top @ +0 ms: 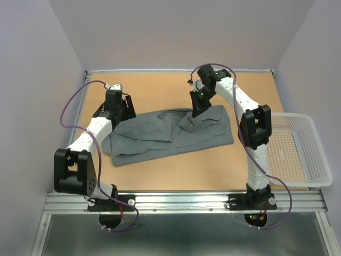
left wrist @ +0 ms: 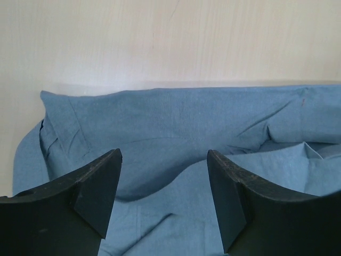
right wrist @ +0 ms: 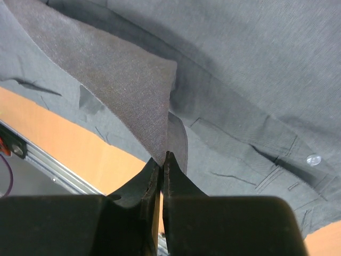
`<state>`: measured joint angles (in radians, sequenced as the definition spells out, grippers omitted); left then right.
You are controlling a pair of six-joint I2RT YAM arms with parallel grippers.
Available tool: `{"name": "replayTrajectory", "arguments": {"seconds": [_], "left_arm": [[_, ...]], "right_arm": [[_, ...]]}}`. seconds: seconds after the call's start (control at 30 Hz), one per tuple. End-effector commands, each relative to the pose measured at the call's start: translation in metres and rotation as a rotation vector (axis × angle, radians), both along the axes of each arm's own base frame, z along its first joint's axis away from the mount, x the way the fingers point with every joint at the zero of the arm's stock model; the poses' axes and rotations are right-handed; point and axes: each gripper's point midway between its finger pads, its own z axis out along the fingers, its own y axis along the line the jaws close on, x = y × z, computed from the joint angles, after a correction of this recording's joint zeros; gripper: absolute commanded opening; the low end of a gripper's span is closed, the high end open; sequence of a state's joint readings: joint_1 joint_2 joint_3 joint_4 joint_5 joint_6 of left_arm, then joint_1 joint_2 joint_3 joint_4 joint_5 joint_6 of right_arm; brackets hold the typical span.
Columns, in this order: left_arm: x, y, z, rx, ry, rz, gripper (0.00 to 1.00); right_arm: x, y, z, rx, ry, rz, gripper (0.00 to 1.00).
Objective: Fold and stack the long sleeve shirts
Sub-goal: Fold the shirt
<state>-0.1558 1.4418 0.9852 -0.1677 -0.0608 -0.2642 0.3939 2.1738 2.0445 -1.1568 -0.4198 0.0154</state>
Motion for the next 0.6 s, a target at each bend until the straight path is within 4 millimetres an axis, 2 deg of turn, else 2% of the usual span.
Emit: {"name": "replayTrajectory", "arguments": {"seconds": [0.0,0.03,0.13,0.17,0.27,0.3,0.33,0.37,0.43,0.57], "left_arm": [[-0.018,-0.001,0.015,-0.011,-0.028,-0.012,0.77],[-0.021,-0.003,0.021,-0.020,-0.044,-0.016,0.77],[-0.028,-0.015,0.028,-0.055,-0.061,-0.062,0.77],[-0.030,-0.028,0.031,-0.094,-0.062,-0.116,0.77],[-0.039,-0.070,0.035,-0.165,-0.077,-0.287,0.77],[-0.045,-0.090,0.033,-0.208,-0.063,-0.362,0.77],[-0.043,-0.091,0.031,-0.212,-0.063,-0.360,0.77],[-0.049,-0.112,0.032,-0.244,-0.065,-0.427,0.77],[-0.055,-0.136,0.026,-0.258,-0.052,-0.499,0.77],[-0.064,-0.160,0.008,-0.265,0.003,-0.561,0.76]], "right_arm": [[-0.021,-0.002,0.026,0.015,0.008,0.012,0.05],[-0.026,-0.002,0.037,0.031,-0.008,0.013,0.05],[-0.035,0.001,0.052,0.078,-0.011,0.023,0.07],[-0.039,0.003,0.061,0.099,-0.017,0.024,0.08],[-0.044,0.005,0.068,0.117,-0.024,0.037,0.09],[-0.045,0.005,0.067,0.114,-0.020,0.038,0.09],[-0.045,0.005,0.066,0.113,-0.021,0.040,0.09],[-0.047,0.004,0.063,0.107,-0.014,0.043,0.09],[-0.049,0.002,0.058,0.095,0.000,0.040,0.09],[-0.055,0.000,0.050,0.085,0.032,0.037,0.09]]}}
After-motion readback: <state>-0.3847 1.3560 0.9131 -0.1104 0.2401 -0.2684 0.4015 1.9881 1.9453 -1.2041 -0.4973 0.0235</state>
